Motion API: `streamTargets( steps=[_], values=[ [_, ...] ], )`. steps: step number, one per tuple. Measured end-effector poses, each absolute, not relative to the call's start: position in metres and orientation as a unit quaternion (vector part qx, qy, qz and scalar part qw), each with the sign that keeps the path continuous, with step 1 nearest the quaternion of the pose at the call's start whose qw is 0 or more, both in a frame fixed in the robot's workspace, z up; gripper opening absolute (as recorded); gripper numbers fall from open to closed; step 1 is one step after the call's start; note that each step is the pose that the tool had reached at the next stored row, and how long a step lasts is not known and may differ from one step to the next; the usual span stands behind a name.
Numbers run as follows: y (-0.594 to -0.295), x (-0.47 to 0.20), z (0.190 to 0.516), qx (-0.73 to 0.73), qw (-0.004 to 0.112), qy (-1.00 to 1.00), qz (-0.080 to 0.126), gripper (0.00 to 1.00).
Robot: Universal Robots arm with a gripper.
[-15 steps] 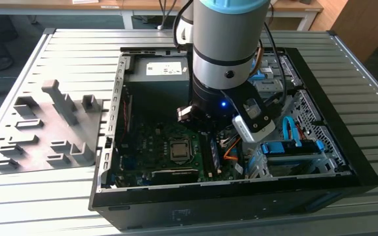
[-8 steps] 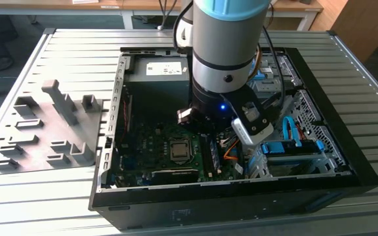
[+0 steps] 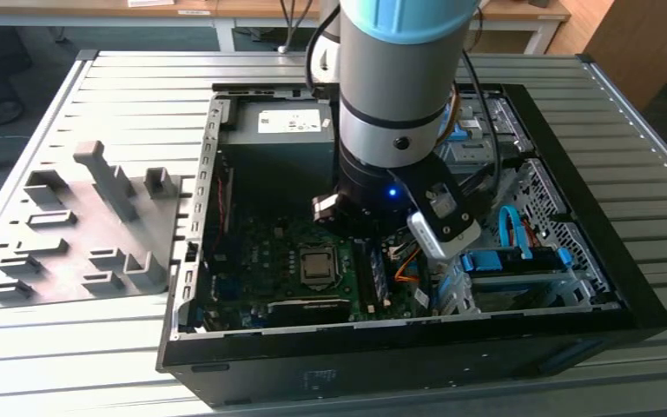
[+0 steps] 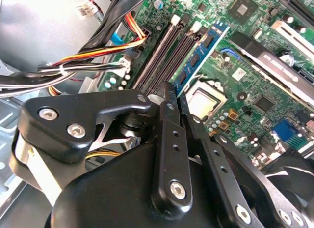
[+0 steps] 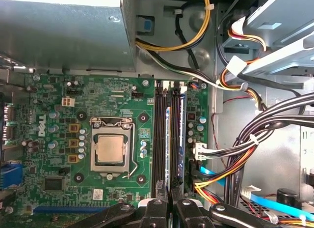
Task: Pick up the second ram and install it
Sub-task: 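Insert the second ram into the second slot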
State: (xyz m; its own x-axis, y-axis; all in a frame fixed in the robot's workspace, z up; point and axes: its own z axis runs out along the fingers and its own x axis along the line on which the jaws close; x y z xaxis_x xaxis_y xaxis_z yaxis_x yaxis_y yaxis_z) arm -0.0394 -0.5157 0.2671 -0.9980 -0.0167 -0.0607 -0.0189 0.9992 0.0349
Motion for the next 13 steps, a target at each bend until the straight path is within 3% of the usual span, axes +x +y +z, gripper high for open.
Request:
streamTargets(
  steps=[13],
  values=[
    [-0.5157,-0.0394,0.2618,-0.009,0.03,0.999,0.014,0.14]
  ],
)
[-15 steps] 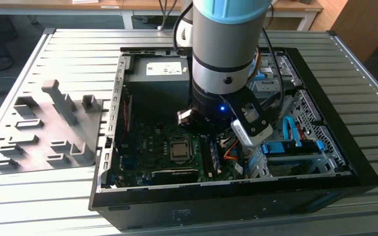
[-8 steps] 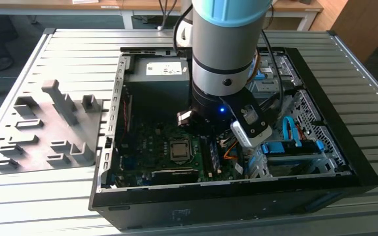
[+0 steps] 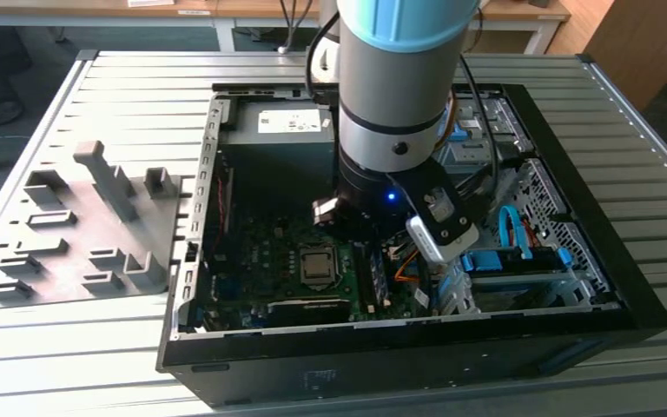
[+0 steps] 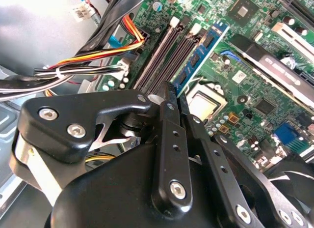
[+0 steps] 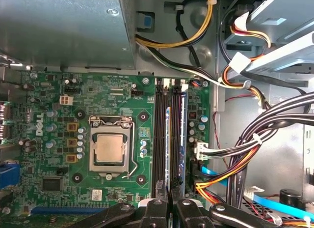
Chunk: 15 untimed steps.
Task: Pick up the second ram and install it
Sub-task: 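Insert the second ram into the second slot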
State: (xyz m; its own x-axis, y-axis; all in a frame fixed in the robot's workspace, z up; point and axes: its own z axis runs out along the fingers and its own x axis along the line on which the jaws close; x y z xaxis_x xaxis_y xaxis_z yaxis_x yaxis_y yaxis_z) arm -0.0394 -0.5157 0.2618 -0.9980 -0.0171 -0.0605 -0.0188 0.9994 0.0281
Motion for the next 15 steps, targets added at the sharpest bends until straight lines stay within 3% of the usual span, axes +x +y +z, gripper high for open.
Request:
streamTargets(
  steps=[15],
  values=[
    [-0.5157,-0.0394,0.2551,-0.009,0.03,0.999,0.013,0.14]
  ],
)
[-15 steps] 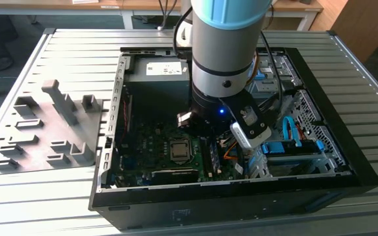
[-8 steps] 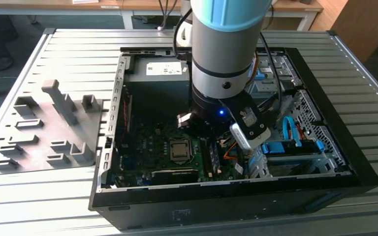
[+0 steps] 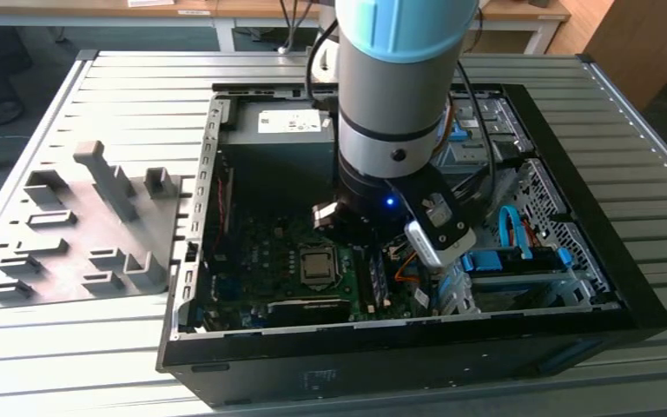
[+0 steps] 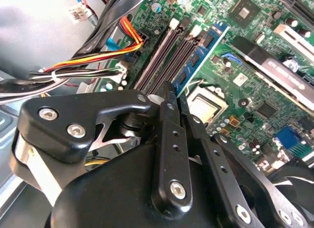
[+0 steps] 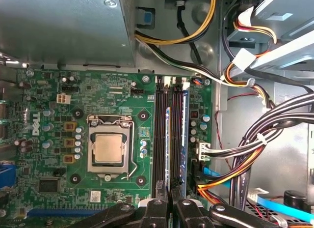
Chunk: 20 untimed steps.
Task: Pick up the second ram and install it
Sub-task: 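Insert the second ram into the second slot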
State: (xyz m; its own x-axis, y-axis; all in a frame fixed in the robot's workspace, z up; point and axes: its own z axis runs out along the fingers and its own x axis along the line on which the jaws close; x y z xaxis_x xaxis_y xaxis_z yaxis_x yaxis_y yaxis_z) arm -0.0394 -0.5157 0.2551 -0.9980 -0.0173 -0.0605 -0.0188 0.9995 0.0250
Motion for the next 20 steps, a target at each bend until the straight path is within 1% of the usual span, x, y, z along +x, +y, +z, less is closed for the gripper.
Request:
streamTargets(
  steps=[10,15,17,20],
  values=[
    [-0.513,-0.04,0.242,-0.007,0.03,0.999,0.012,0.14],
    [-0.504,-0.04,0.239,-0.004,0.03,0.999,0.013,0.14],
    [-0.501,-0.039,0.237,-0.004,0.03,0.999,0.015,0.14],
    [-0.5,-0.04,0.234,-0.004,0.03,0.999,0.024,0.14]
  ],
)
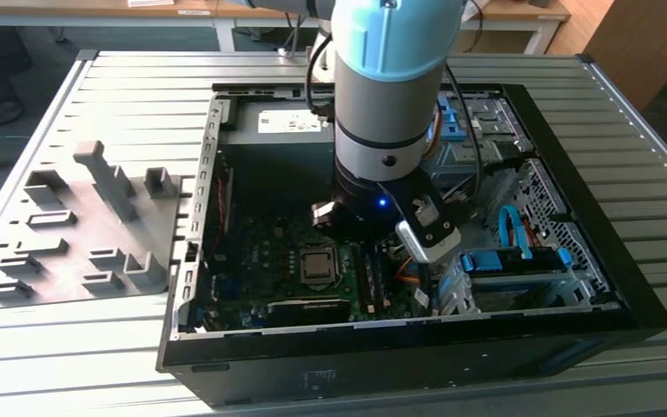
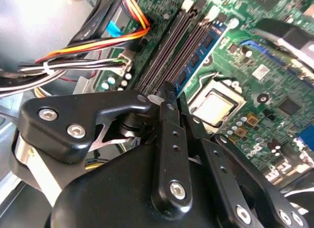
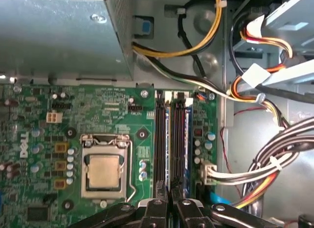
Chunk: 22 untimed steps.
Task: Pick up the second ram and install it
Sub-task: 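Insert the second ram into the second slot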
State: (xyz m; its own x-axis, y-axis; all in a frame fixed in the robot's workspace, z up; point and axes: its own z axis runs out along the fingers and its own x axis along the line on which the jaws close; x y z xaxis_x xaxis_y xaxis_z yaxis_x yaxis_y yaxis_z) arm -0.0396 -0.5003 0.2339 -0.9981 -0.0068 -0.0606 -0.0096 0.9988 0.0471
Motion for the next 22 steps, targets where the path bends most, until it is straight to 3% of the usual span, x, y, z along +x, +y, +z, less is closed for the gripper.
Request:
streamTargets(
  steps=[22],
  values=[
    [-0.5,-0.039,0.221,0.023,0.031,0.999,0.017,0.14]
  ],
)
